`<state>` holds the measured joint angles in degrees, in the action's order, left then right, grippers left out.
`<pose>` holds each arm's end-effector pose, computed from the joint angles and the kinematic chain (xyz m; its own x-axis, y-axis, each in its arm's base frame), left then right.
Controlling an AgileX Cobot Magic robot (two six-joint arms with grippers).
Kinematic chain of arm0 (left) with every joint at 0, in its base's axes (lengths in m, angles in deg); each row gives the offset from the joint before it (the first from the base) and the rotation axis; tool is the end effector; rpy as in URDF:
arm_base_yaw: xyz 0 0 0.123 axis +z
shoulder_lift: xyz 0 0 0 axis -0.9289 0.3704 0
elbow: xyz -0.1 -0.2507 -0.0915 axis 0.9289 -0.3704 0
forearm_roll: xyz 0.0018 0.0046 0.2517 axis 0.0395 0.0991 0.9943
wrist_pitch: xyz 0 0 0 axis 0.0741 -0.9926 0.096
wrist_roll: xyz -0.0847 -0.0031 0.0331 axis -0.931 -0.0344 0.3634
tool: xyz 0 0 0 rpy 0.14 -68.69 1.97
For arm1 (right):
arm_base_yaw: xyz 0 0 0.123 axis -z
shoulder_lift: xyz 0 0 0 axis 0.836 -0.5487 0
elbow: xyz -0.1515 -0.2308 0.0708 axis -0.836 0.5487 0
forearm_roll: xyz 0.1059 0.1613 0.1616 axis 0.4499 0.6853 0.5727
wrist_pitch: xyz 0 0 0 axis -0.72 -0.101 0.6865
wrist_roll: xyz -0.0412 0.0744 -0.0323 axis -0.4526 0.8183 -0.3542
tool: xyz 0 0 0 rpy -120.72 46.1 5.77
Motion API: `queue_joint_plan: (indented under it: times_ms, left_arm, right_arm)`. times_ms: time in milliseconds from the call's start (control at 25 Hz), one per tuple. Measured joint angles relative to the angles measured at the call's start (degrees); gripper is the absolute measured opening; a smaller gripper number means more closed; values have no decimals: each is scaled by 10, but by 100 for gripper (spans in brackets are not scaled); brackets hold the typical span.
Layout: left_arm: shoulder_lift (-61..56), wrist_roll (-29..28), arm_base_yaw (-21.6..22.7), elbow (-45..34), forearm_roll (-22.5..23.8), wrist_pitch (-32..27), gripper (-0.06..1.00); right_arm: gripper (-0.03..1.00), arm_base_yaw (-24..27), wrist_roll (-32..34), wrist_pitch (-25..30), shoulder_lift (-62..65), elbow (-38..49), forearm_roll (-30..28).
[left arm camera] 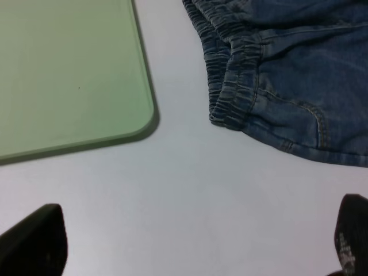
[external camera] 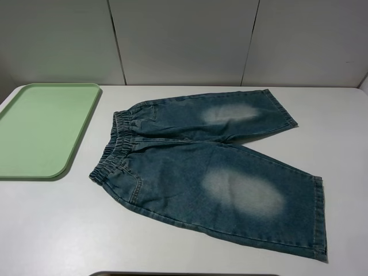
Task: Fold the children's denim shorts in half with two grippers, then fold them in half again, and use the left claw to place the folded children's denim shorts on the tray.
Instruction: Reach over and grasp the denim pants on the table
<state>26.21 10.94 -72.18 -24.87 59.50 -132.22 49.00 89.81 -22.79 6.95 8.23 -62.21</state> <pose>-0.0040 -0.0061 0.2716 -0.4628 0.0792 -0.8829 0.1524 0.9883 0.0088 -0.0027 -0.0077 0.2793 -0.4121 -0.0529 -0.9096 -0.0614 0.9977 -0.0302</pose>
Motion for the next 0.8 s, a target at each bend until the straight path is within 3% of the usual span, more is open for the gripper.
queue_joint_plan:
  times_ms: [800]
  left_arm:
    - [0, 0, 0, 0, 0, 0, 92]
  right_arm:
    - [69, 0, 0, 0, 0, 0, 0]
